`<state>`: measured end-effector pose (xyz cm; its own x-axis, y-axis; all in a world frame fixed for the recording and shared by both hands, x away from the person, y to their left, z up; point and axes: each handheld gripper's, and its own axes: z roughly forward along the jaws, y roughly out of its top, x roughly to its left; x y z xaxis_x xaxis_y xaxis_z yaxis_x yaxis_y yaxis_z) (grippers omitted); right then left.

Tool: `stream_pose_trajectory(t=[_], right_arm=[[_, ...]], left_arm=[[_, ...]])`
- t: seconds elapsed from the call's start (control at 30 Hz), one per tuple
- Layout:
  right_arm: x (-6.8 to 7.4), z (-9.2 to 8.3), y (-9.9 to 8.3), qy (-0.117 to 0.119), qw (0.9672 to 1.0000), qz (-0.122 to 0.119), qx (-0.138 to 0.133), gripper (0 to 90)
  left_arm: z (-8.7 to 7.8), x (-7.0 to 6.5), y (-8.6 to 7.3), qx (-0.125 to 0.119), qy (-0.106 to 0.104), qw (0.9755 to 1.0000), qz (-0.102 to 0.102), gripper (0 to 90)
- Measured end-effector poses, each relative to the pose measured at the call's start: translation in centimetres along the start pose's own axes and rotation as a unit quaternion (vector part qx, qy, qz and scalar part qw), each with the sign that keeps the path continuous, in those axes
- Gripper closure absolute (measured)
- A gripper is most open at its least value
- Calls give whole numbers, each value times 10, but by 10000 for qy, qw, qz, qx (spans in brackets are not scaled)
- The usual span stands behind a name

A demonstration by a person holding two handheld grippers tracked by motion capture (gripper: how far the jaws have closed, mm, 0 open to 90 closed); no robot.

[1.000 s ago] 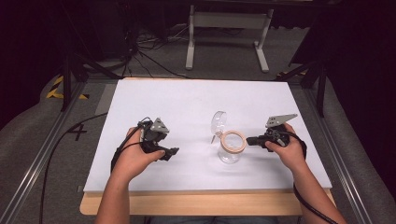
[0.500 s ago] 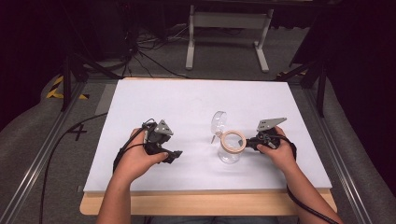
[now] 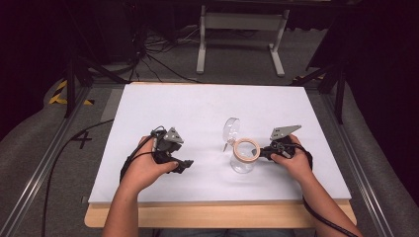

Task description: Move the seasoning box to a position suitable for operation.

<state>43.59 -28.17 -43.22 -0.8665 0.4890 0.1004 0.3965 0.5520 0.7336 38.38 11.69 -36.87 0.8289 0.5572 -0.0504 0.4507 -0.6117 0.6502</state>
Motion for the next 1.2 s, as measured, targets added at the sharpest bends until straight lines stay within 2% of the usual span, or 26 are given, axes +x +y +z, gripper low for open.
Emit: stream_pose_trajectory(t=[0.23,0.63,0.83,0.97,1.03,1.1,1.2], right_arm=[[9,-1,0,1,9998,-153,127,900],[36,-8,-1,66,9988,-374,310,900],[47,-8,1,150,9981,-461,386,900],[54,-7,4,238,9973,-546,439,900],[56,-6,5,282,9969,-573,464,900],[59,-4,6,338,9965,-591,491,900],[64,-1,8,428,9957,-640,516,900]], left_arm=[[1,3,3,-41,-3,10000,25,290],[9,9,17,-118,-109,9998,122,292],[13,11,21,-43,-282,9996,-65,374],[15,12,21,-6,-71,10000,7,384],[14,14,22,-50,164,9999,-11,382],[14,16,21,-137,378,9991,-139,382],[13,17,20,-221,410,9988,-179,404]])
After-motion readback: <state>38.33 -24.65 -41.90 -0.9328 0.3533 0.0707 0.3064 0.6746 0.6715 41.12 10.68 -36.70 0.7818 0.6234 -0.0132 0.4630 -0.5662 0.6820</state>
